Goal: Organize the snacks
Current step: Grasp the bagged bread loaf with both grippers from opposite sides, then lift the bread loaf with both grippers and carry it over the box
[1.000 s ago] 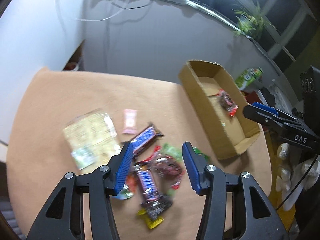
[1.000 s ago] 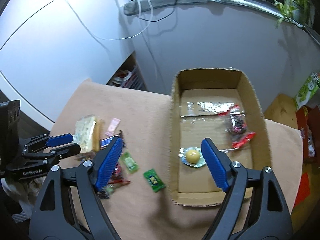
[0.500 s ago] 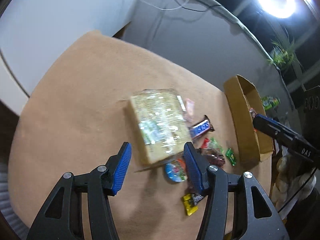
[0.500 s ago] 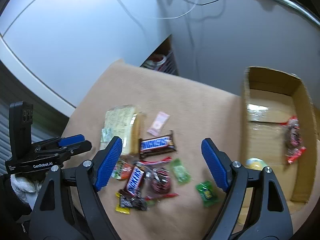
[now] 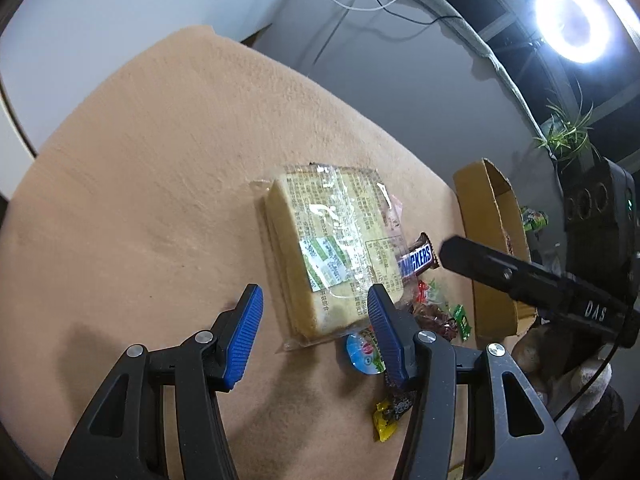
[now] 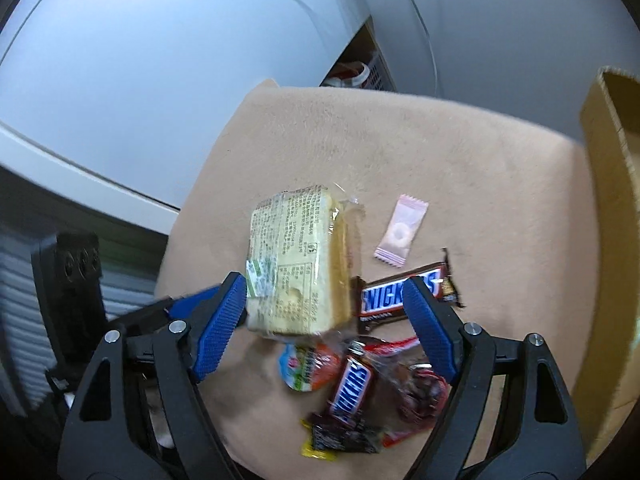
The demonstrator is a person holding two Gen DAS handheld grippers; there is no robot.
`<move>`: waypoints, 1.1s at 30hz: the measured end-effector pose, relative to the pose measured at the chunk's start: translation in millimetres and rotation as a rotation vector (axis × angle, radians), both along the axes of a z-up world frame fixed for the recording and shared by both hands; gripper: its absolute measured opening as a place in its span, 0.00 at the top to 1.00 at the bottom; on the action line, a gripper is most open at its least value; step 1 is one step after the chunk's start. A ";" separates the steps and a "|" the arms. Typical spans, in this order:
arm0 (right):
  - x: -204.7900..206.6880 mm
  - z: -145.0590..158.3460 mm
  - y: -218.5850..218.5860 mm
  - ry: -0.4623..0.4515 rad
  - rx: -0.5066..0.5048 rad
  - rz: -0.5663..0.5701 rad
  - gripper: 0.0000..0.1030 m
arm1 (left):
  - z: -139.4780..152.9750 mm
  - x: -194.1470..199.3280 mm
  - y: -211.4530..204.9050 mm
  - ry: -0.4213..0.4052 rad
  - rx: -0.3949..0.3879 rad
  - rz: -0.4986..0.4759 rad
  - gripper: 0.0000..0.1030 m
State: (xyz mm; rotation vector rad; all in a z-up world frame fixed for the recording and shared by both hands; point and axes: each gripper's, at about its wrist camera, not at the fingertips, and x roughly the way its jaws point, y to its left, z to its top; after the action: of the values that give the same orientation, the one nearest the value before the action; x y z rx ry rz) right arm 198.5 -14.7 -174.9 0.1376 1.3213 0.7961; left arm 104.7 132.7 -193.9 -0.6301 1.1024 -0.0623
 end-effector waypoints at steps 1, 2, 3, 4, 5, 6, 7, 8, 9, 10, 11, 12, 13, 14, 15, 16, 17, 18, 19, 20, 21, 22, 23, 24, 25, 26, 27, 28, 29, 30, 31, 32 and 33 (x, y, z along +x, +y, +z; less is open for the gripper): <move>1.5 -3.2 2.3 0.013 0.002 -0.002 0.26 | -1.3 0.9 -1.3 0.002 -0.005 -0.002 0.48; 1.5 -5.8 4.8 0.021 0.000 -0.003 0.31 | -2.9 2.3 -2.5 0.001 -0.011 -0.007 0.48; 2.3 -8.1 6.8 0.029 -0.004 -0.003 0.37 | -3.6 4.6 -3.5 0.001 -0.012 -0.013 0.50; 3.5 -10.9 9.3 0.040 -0.006 -0.001 0.40 | -4.5 6.7 -4.8 0.000 -0.011 -0.020 0.51; 5.0 -13.2 11.2 0.047 -0.008 -0.001 0.44 | -5.0 7.7 -6.0 -0.001 -0.008 -0.026 0.51; 5.7 -14.6 12.3 0.050 -0.010 -0.001 0.44 | -5.1 8.4 -6.8 -0.004 -0.007 -0.032 0.52; 6.4 -16.6 14.4 0.055 -0.014 0.000 0.45 | -4.6 9.7 -8.3 -0.006 -0.004 -0.037 0.53; 6.7 -17.8 16.3 0.059 -0.014 0.003 0.47 | -4.8 10.7 -9.4 -0.009 -0.005 -0.044 0.57; 7.4 -18.8 18.4 0.064 -0.012 0.010 0.53 | -5.4 10.9 -9.3 -0.010 -0.007 -0.048 0.58; 7.0 -19.1 19.6 0.068 -0.012 0.016 0.56 | -5.8 11.2 -10.7 -0.010 -0.006 -0.050 0.58; 6.6 -19.8 22.0 0.068 -0.019 0.023 0.59 | -6.0 11.9 -10.8 -0.012 -0.007 -0.054 0.60; 6.0 -20.0 23.8 0.065 -0.025 0.030 0.59 | -5.9 12.1 -11.3 -0.013 -0.006 -0.056 0.62; 5.5 -20.4 25.8 0.066 -0.028 0.037 0.59 | -5.6 12.4 -11.4 -0.014 -0.005 -0.060 0.63; 5.0 -20.5 27.1 0.067 -0.029 0.040 0.59 | -5.4 12.8 -11.6 -0.016 -0.004 -0.063 0.65; 4.8 -20.9 28.4 0.066 -0.031 0.042 0.60 | -5.9 13.2 -10.7 -0.016 -0.001 -0.065 0.66; 4.4 -20.4 28.6 0.064 -0.036 0.043 0.60 | -6.3 14.1 -11.4 -0.017 0.002 -0.068 0.66; 4.1 -19.9 28.1 0.062 -0.037 0.043 0.60 | -5.6 15.2 -11.9 -0.018 0.005 -0.071 0.67; 3.6 -18.9 28.3 0.059 -0.040 0.042 0.60 | -4.6 15.6 -13.2 -0.020 0.010 -0.075 0.67; 2.9 -17.6 28.2 0.052 -0.042 0.042 0.61 | -2.7 16.1 -15.0 -0.024 0.025 -0.082 0.67; 2.3 -17.0 28.1 0.048 -0.042 0.041 0.61 | -0.8 16.3 -15.2 -0.029 0.036 -0.087 0.67; 1.7 -16.4 28.1 0.049 -0.040 0.037 0.61 | 1.3 17.1 -17.0 -0.034 0.045 -0.089 0.67; 1.2 -16.2 28.3 0.050 -0.038 0.034 0.61 | 2.0 17.0 -16.6 -0.038 0.051 -0.090 0.67; 1.2 -15.0 26.4 0.051 -0.034 0.031 0.61 | 4.2 16.9 -17.8 -0.045 0.059 -0.093 0.67; -0.1 -13.6 25.1 0.049 -0.031 0.028 0.61 | 7.0 16.7 -19.8 -0.051 0.072 -0.098 0.67; -0.9 -11.5 23.4 0.047 -0.026 0.025 0.61 | 9.7 16.5 -21.9 -0.058 0.083 -0.106 0.67; -1.1 -9.4 20.9 0.045 -0.021 0.023 0.61 | 12.2 16.4 -23.3 -0.063 0.090 -0.112 0.67; -1.2 -7.6 19.2 0.043 -0.016 0.021 0.61 | 14.2 16.5 -24.7 -0.068 0.096 -0.116 0.67; -1.1 -5.6 17.4 0.042 -0.011 0.018 0.61 | 17.1 16.1 -26.5 -0.076 0.106 -0.123 0.67; -1.2 -3.1 15.6 0.039 -0.005 0.015 0.61 | 19.4 16.7 -29.1 -0.081 0.111 -0.126 0.67; -1.4 0.5 12.9 0.036 0.003 0.010 0.61 | 22.0 16.0 -30.7 -0.088 0.117 -0.131 0.67; -1.2 2.2 11.8 0.033 0.005 0.008 0.61 | 24.0 14.8 -32.9 -0.094 0.121 -0.133 0.67; -1.5 6.2 8.9 0.026 0.010 0.003 0.61 | 27.3 14.6 -34.4 -0.101 0.123 -0.133 0.67; -1.7 8.5 6.5 0.022 0.013 0.000 0.61 | 29.4 14.8 -35.5 -0.107 0.125 -0.134 0.67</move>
State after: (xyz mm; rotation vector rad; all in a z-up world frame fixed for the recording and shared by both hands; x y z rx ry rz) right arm 196.7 -8.2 -166.4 0.1577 1.3371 0.8053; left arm 119.5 97.2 -164.5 -0.4361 1.0356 -0.1403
